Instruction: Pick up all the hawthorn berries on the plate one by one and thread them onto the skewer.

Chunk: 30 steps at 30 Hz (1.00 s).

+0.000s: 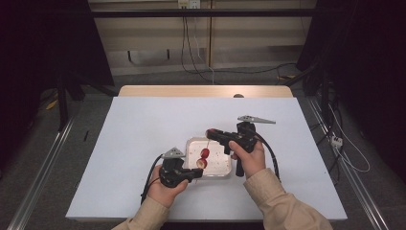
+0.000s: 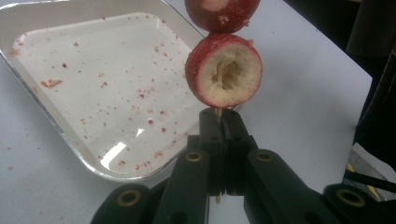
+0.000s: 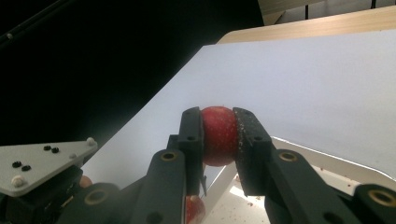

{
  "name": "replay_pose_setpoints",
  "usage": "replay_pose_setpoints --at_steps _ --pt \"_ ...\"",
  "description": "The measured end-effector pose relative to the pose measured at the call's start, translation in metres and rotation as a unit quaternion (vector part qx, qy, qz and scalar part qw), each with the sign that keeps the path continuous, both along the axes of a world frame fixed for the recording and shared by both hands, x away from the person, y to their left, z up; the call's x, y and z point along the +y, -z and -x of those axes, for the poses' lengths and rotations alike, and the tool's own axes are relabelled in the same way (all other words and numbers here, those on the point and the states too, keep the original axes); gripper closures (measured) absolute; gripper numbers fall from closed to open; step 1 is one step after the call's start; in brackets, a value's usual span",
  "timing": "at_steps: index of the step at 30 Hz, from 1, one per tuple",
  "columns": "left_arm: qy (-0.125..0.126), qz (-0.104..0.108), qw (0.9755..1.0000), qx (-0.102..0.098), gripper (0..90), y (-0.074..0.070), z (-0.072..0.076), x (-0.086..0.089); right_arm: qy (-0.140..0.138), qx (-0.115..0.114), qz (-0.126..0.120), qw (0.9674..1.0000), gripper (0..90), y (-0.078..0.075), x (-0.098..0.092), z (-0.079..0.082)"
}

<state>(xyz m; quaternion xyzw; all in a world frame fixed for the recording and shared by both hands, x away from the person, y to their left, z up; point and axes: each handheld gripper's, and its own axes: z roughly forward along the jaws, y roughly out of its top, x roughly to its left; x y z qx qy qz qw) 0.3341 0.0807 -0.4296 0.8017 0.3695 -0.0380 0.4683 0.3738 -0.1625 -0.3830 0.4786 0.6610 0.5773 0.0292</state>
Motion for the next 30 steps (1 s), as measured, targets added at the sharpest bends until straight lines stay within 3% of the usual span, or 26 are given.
replay_pose_setpoints --at_steps 9,11,30 --pt "-0.017 0.011 0.9997 -0.010 89.7 -0.001 -0.001 0.002 -0.021 0.005 0.001 0.9998 74.6 0.004 0.011 0.005" --pt "-0.015 0.002 0.9998 -0.010 89.7 -0.002 -0.002 0.002 -0.030 0.005 0.006 0.9995 74.6 0.005 0.015 0.007" --pt "-0.023 -0.004 0.9996 -0.015 89.6 -0.002 -0.005 -0.003 -0.023 -0.001 0.001 0.9997 74.8 0.006 0.009 0.010"
